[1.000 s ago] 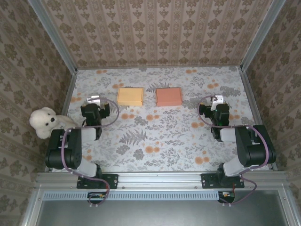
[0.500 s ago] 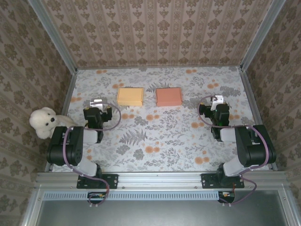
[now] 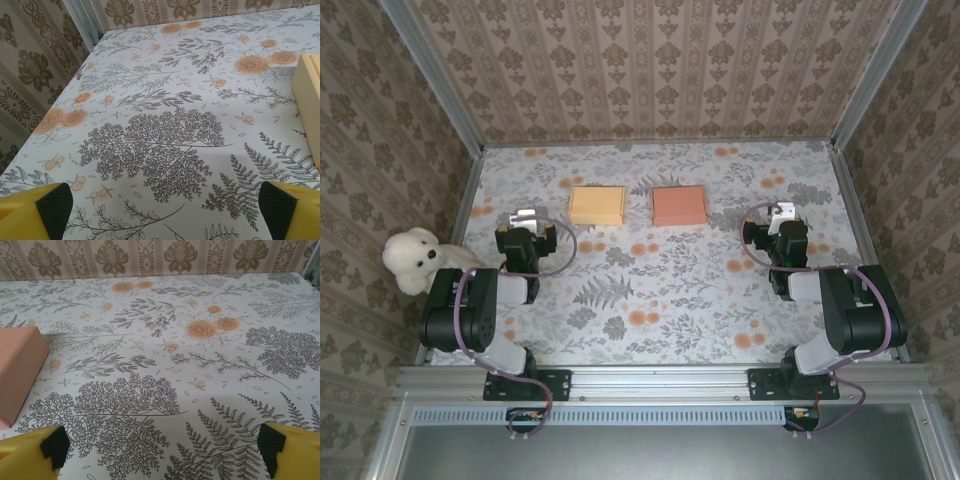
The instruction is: Fold the paper box
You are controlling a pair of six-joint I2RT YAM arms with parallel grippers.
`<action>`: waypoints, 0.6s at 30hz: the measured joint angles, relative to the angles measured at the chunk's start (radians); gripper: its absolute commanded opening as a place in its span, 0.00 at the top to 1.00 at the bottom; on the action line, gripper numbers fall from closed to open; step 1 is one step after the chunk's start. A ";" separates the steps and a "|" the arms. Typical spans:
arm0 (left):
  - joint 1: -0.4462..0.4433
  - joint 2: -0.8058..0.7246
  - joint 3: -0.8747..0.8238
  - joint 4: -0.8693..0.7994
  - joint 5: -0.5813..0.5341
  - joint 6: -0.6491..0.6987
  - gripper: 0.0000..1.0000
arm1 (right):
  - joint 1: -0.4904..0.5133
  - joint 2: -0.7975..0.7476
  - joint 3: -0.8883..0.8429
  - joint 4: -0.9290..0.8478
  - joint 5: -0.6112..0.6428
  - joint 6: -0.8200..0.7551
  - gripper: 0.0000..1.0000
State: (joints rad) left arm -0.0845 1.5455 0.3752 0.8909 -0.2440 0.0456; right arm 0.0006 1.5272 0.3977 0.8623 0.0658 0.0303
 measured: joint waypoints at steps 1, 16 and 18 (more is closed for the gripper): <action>0.000 0.000 0.000 0.000 0.000 0.000 0.00 | 0.000 0.000 0.000 0.000 0.000 0.000 0.00; 0.017 0.000 0.000 -0.001 0.020 0.000 0.00 | 0.000 0.000 0.000 0.000 0.000 0.000 0.00; 0.027 0.000 0.000 -0.001 0.027 0.000 0.00 | 0.000 0.000 0.000 0.000 0.000 0.000 0.00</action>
State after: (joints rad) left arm -0.0570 1.5455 0.3752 0.8898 -0.2165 0.0452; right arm 0.0006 1.5272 0.3977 0.8623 0.0658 0.0303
